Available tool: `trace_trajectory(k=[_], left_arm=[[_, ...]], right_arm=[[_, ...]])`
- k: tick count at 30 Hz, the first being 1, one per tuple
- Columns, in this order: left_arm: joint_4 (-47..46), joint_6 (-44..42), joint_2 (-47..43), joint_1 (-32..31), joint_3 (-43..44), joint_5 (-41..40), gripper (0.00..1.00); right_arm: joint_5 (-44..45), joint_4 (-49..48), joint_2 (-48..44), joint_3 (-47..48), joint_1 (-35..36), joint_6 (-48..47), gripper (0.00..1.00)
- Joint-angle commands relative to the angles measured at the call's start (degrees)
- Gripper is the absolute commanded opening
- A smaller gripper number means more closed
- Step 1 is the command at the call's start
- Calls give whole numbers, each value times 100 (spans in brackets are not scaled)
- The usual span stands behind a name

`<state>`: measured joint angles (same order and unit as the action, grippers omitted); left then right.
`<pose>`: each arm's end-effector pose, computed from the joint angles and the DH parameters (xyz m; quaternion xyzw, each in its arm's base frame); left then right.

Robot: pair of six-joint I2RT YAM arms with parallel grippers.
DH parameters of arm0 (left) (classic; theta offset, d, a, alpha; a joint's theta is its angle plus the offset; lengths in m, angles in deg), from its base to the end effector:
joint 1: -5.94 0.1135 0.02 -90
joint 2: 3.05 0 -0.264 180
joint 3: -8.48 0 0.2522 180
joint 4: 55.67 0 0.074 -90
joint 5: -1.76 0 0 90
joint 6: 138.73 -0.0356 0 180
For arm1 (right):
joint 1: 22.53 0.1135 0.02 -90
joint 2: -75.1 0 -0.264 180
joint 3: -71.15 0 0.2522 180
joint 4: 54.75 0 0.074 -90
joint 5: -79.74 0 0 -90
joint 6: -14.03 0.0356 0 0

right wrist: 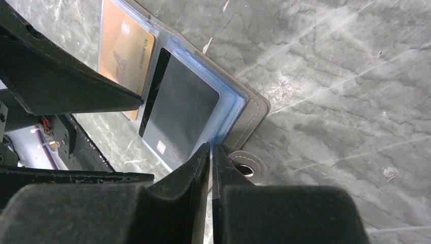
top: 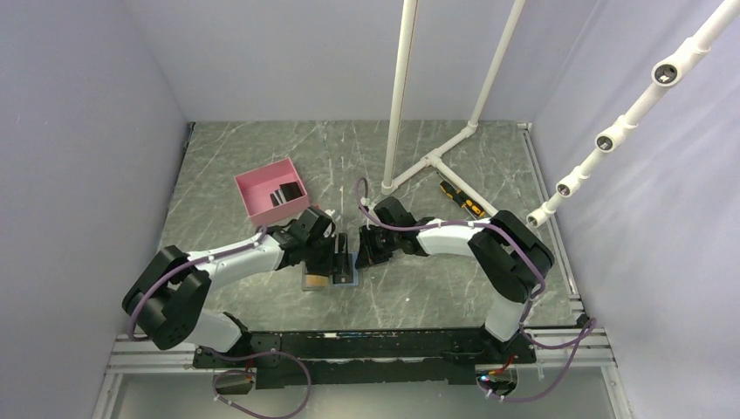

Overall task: Put the credit cards into the card holder
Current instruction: Insert the credit card into the card holder.

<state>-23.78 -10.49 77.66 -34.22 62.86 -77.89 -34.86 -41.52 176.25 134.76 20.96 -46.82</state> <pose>0.1952 -0.1731 0.1695 0.0407 0.9573 -0.2396 0.1565 0.2352 0.2436 0.1365 -0.1858 0.9042 0.3560 0.1454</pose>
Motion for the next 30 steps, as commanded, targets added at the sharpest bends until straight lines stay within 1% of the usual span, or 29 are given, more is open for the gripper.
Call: trace_trajectory(k=[1,6,9,14,16,19,22,26,30], left_arm=[[-169,-171,268,-8,295,-46,70],[-530,-129,453,-113,401,142,67],[-659,-190,248,-310,399,9,67],[-732,-199,-224,-340,52,-57,69],[-890,-242,-366,-341,-119,99,71],[-1110,-294,-254,-356,-111,460,70],[-1182,-244,-154,-468,-17,493,70],[-1115,-117,-315,-540,-43,406,70],[-414,-9,-714,-537,39,30,73]], right_arm=[[57,80,168,-89,37,-42,9],[51,-61,191,-64,36,-49,9],[52,-73,179,-63,37,-49,9],[64,-38,147,-39,37,-69,9],[93,-10,143,-36,37,-84,9],[102,27,126,-29,37,-100,9],[150,203,67,11,37,-141,9],[197,359,-47,60,37,-179,9],[284,506,-225,64,37,-226,12]])
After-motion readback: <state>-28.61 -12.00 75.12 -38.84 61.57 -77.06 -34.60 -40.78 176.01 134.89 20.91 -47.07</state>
